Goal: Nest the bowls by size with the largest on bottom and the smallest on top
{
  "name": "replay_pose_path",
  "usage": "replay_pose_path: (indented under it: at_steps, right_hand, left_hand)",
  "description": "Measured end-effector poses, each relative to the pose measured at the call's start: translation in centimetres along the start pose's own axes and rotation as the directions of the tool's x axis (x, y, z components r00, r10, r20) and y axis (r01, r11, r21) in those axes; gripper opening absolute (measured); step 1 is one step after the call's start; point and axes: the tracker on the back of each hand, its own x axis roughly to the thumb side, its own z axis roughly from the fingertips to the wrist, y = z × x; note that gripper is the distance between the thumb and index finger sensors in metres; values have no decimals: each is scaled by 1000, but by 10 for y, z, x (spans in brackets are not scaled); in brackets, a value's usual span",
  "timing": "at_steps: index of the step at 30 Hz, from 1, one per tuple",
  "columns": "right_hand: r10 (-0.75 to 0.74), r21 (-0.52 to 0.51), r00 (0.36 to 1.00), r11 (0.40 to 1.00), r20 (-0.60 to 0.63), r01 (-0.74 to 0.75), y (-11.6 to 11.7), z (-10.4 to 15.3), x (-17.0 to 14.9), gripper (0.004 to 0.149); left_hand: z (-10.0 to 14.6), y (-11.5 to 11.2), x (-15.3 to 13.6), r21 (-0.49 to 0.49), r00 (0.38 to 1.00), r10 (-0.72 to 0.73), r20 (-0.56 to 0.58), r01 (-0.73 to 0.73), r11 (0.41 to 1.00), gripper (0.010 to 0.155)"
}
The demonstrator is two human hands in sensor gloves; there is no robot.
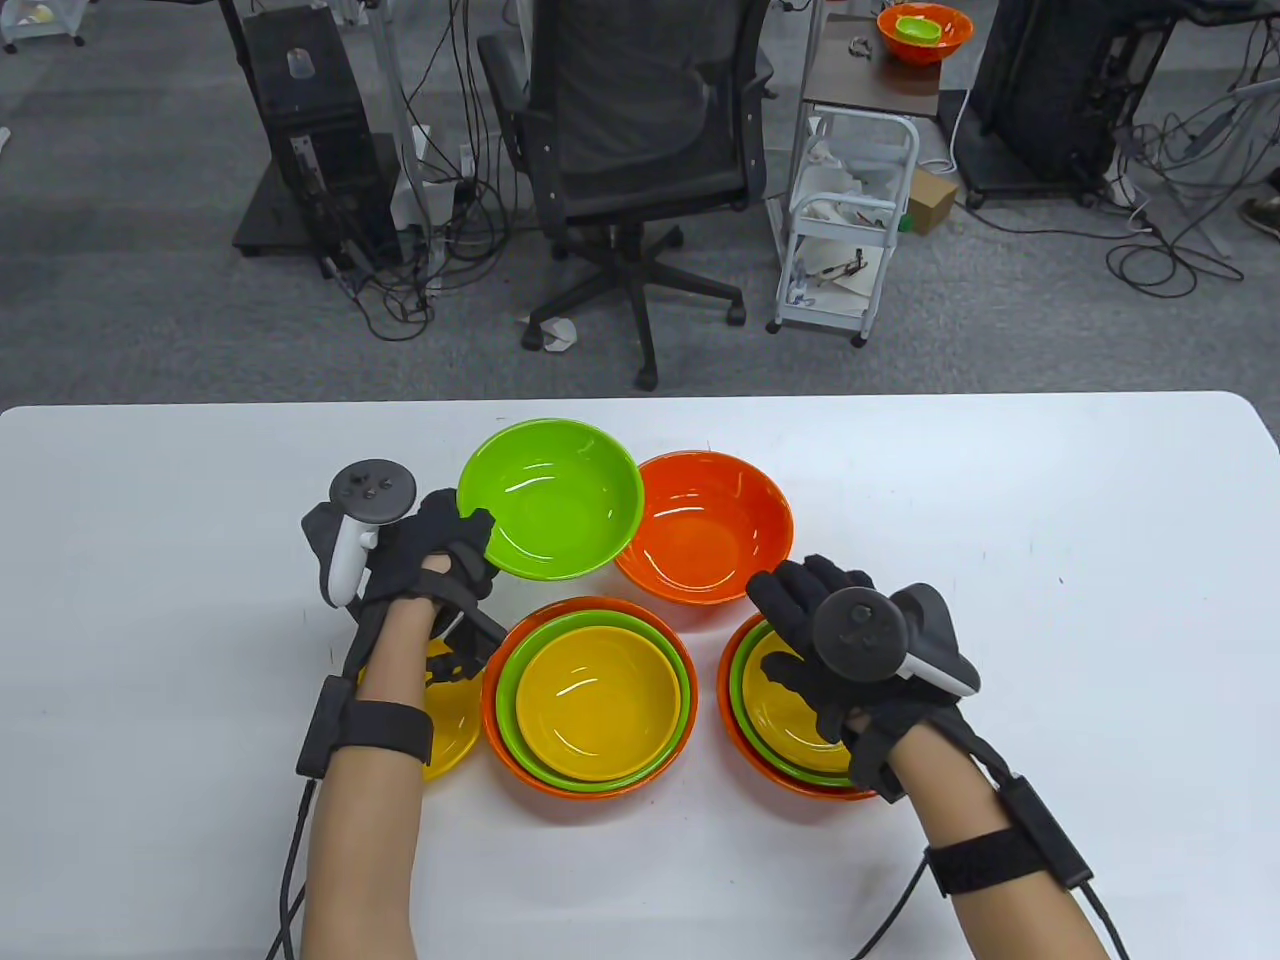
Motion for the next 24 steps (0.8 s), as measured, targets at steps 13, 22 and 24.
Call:
replay_pose_path:
  at_steps: [13,22,24]
  right_hand:
    - [98,-3,985,995,141,-99,9,-41,37,83]
    - [177,-94,967,982,186,-162,6,-39,38,61]
    - [201,-103,959,978,199,-183,7,-38,40,52]
  left_hand:
    - [19,-53,40,-194,992,63,108,-41,980,66]
    - [29,-65,55,-244,983,88,160,-47,969,66]
    - [31,-64,57,-241,983,79,168,-37,970,66]
